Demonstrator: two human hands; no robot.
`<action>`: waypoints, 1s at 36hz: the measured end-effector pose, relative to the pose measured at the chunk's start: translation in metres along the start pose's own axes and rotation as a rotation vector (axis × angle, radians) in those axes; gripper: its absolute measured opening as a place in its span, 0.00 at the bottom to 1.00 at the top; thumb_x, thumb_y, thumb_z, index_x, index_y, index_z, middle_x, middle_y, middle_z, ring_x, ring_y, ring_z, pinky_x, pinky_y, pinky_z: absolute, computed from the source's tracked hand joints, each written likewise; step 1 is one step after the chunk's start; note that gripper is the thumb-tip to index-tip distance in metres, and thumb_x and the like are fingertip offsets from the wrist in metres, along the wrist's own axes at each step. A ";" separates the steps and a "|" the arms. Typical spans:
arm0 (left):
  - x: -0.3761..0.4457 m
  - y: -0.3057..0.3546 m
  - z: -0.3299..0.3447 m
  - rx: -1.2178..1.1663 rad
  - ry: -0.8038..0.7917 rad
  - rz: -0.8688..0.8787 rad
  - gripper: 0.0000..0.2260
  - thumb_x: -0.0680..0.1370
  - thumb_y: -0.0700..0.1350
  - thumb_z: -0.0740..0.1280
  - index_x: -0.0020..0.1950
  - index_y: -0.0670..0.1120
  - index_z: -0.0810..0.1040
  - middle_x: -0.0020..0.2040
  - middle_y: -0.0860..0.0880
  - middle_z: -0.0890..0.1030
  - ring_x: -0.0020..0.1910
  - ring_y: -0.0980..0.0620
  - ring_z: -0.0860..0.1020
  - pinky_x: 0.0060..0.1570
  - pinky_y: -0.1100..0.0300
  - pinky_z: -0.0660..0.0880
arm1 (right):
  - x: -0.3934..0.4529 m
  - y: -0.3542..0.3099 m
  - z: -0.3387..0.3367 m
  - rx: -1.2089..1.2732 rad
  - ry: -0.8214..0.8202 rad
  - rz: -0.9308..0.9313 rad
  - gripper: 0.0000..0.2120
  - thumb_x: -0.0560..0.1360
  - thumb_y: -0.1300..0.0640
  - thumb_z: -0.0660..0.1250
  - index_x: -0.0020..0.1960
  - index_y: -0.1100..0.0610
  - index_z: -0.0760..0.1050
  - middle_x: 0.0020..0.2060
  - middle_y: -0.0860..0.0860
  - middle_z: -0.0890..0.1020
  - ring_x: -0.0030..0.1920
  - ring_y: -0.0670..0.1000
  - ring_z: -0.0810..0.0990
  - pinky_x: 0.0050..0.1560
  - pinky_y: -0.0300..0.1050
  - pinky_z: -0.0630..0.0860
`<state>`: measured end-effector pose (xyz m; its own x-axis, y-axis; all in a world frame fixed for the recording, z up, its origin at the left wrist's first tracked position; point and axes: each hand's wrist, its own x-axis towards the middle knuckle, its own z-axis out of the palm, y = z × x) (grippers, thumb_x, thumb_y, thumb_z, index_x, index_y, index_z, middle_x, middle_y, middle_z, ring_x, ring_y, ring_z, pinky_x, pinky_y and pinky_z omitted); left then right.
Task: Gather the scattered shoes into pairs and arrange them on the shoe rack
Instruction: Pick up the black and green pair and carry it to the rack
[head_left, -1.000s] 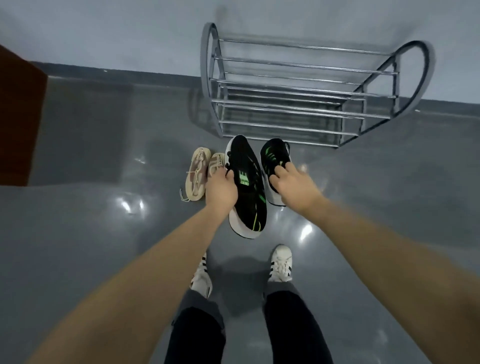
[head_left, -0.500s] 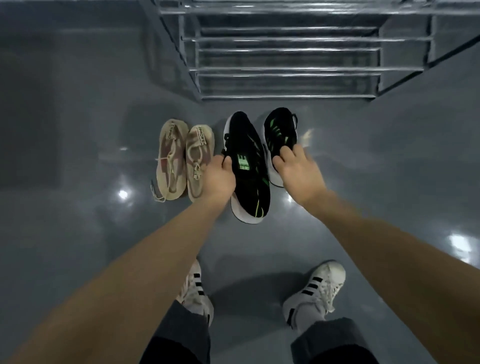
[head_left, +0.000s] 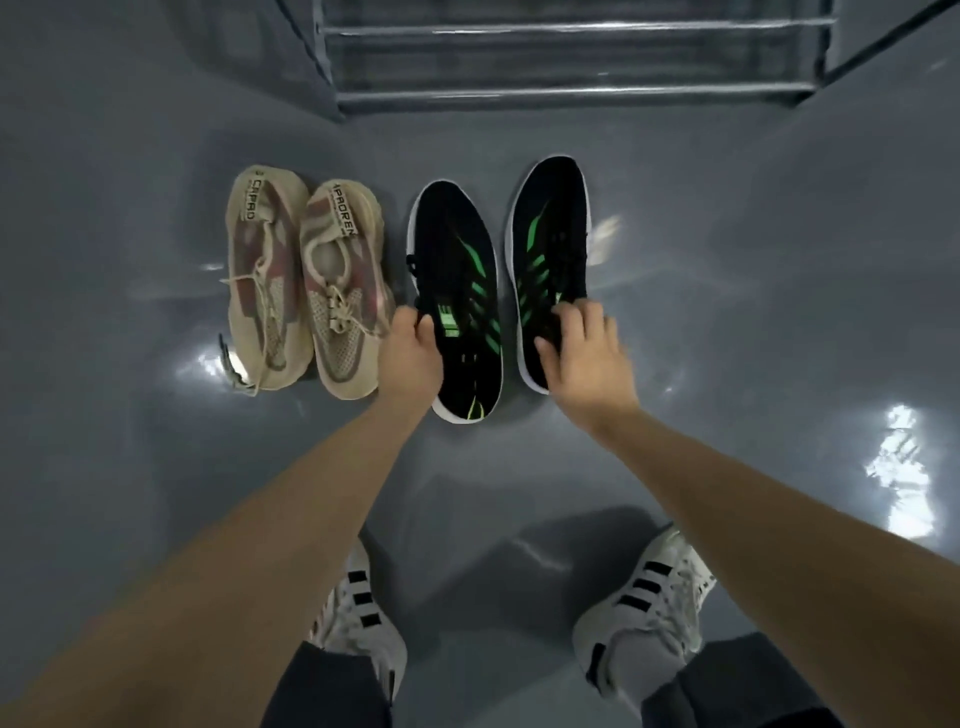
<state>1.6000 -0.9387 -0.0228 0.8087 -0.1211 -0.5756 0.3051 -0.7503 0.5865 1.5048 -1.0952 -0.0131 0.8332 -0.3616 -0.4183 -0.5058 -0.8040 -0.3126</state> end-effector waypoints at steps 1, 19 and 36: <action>0.000 -0.005 0.002 0.026 0.002 -0.007 0.07 0.83 0.42 0.53 0.48 0.41 0.66 0.38 0.43 0.71 0.40 0.46 0.70 0.33 0.59 0.56 | 0.006 -0.003 0.002 -0.010 0.025 0.102 0.23 0.79 0.51 0.60 0.69 0.61 0.64 0.63 0.58 0.68 0.58 0.60 0.69 0.55 0.55 0.71; 0.017 0.003 0.009 -0.068 0.075 0.136 0.06 0.83 0.43 0.54 0.52 0.40 0.67 0.42 0.43 0.75 0.41 0.44 0.74 0.38 0.56 0.65 | 0.062 0.006 0.002 -0.005 -0.056 0.323 0.23 0.73 0.71 0.56 0.66 0.61 0.62 0.51 0.62 0.78 0.50 0.64 0.77 0.41 0.48 0.65; 0.034 0.026 -0.004 0.318 -0.197 -0.032 0.15 0.81 0.42 0.58 0.65 0.37 0.62 0.52 0.38 0.76 0.53 0.39 0.76 0.46 0.53 0.71 | 0.058 -0.010 0.013 0.222 -0.165 0.364 0.22 0.78 0.66 0.54 0.71 0.61 0.58 0.60 0.63 0.71 0.60 0.65 0.72 0.48 0.51 0.68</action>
<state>1.6374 -0.9603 -0.0249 0.6795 -0.1936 -0.7077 0.1323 -0.9164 0.3778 1.5552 -1.1017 -0.0450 0.5545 -0.5072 -0.6597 -0.8098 -0.5115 -0.2874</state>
